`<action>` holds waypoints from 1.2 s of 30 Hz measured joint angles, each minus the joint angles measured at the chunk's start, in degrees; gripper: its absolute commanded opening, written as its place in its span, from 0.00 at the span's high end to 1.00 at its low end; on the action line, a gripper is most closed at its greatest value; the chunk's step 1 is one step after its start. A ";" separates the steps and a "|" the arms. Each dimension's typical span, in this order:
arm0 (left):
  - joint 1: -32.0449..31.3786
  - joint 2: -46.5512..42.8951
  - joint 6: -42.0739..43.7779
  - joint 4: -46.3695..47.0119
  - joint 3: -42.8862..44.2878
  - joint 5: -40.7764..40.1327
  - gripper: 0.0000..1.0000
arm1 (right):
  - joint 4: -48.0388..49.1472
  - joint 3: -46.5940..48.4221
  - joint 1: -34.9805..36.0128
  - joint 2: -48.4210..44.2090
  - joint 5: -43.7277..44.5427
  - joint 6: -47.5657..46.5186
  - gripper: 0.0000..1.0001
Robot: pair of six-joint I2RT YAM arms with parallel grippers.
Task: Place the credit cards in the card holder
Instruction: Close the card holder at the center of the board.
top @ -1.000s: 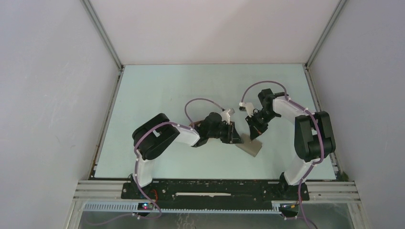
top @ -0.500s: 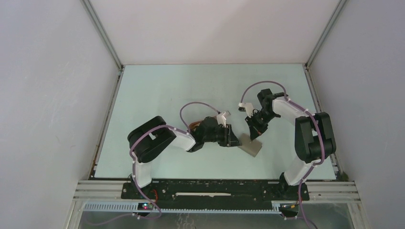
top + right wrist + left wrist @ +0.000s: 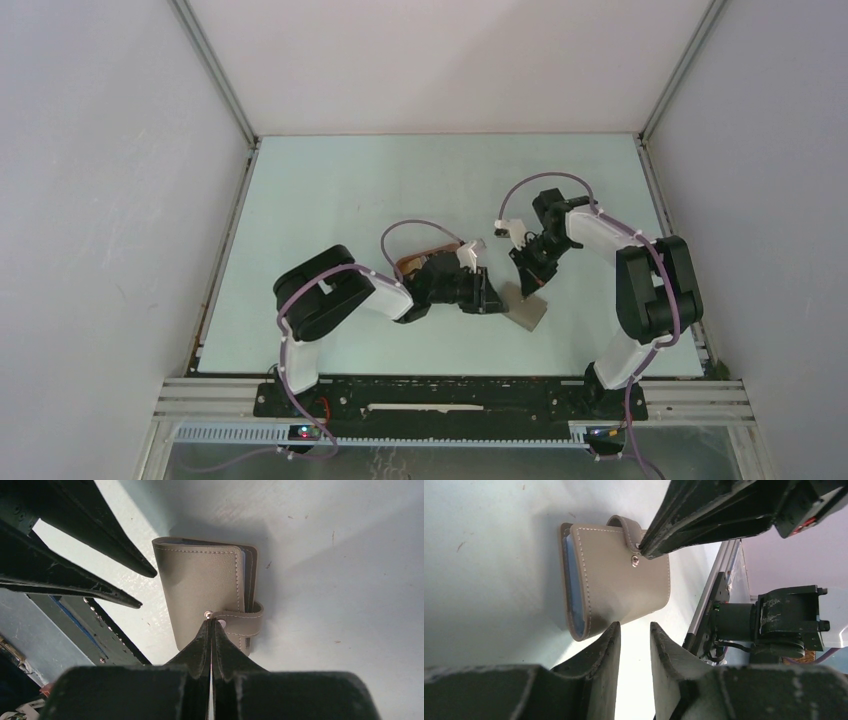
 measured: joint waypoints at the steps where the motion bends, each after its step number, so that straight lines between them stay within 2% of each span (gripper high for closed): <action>1: 0.00 0.28 -0.09 -0.02 0.00 0.00 0.67 | 0.02 -0.02 0.13 -0.02 0.07 0.02 1.00; 36: -0.26 1.57 -0.98 0.55 0.02 -0.02 0.68 | 0.81 -1.03 3.72 -0.96 2.93 0.72 1.00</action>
